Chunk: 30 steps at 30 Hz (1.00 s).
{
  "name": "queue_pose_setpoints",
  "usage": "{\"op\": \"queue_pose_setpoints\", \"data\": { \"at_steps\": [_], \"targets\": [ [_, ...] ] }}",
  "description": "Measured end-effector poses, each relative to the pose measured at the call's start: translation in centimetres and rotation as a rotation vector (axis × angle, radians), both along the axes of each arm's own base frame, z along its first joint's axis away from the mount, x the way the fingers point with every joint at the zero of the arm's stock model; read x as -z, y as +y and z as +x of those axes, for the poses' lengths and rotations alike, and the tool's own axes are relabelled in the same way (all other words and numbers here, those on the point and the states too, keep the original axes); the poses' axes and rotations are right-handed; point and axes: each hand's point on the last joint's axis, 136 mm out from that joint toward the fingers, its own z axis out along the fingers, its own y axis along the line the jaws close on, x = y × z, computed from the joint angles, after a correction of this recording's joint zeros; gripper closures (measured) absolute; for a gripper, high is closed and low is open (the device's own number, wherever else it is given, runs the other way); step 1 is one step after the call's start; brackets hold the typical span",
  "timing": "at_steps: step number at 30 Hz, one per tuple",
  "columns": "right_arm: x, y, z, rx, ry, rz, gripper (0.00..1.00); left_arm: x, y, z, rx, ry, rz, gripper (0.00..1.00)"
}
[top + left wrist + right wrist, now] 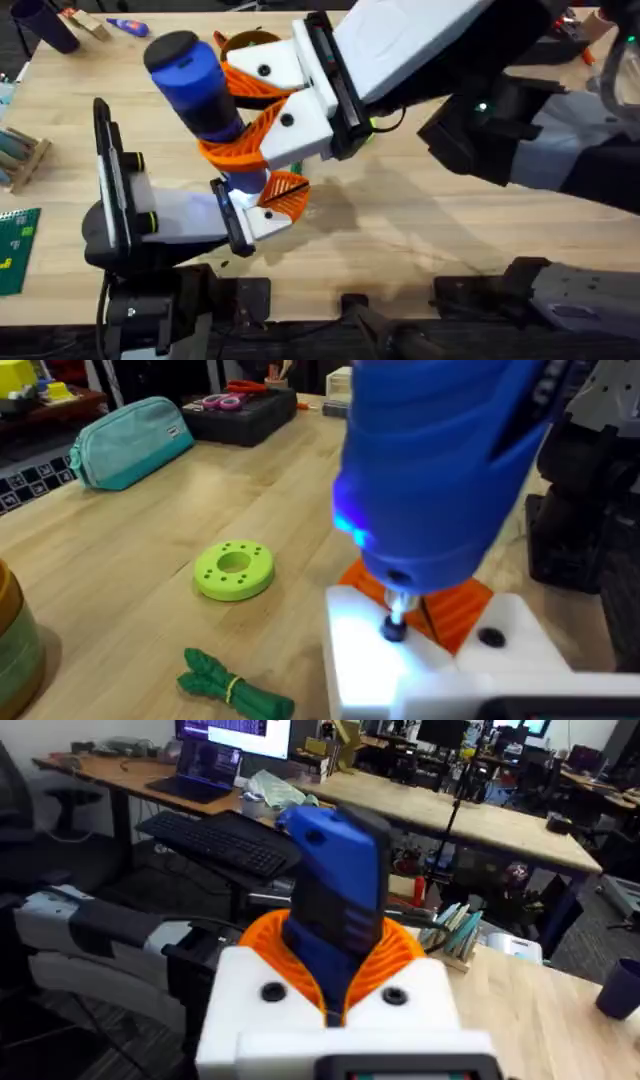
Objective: Pick up the gripper from the table and insert it into the empty holder that is missing its gripper. Then pick up a screw, insert it into the mounting hole, and use the screwdriver to tighten it. Finally, clean up the table by picking up the vegetable and placing it into the bucket.
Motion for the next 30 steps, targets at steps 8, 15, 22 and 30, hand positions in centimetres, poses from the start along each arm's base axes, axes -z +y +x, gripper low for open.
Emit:
{"op": "queue_pose_setpoints", "data": {
  "at_steps": [8, 15, 22, 30],
  "targets": [
    [0.23, 0.05, 0.07, 0.002, 0.01, -0.01, 0.949, 0.0, 0.0, 0.0, 0.0, 0.001, 0.0, 0.993],
    [0.31, 0.08, 0.13, 0.005, 0.013, -0.014, 0.949, 0.0, 0.0, -0.01, 0.0, 0.001, 0.0, 0.993],
    [0.34, 0.09, 0.16, 0.007, 0.012, -0.015, 0.949, 0.0, 0.0, -0.01, 0.0, 0.001, 0.0, 0.993],
    [0.34, 0.09, 0.16, 0.007, 0.012, -0.015, 0.949, 0.0, 0.0, -0.01, 0.0, 0.001, 0.0, 0.993]
  ]
}}
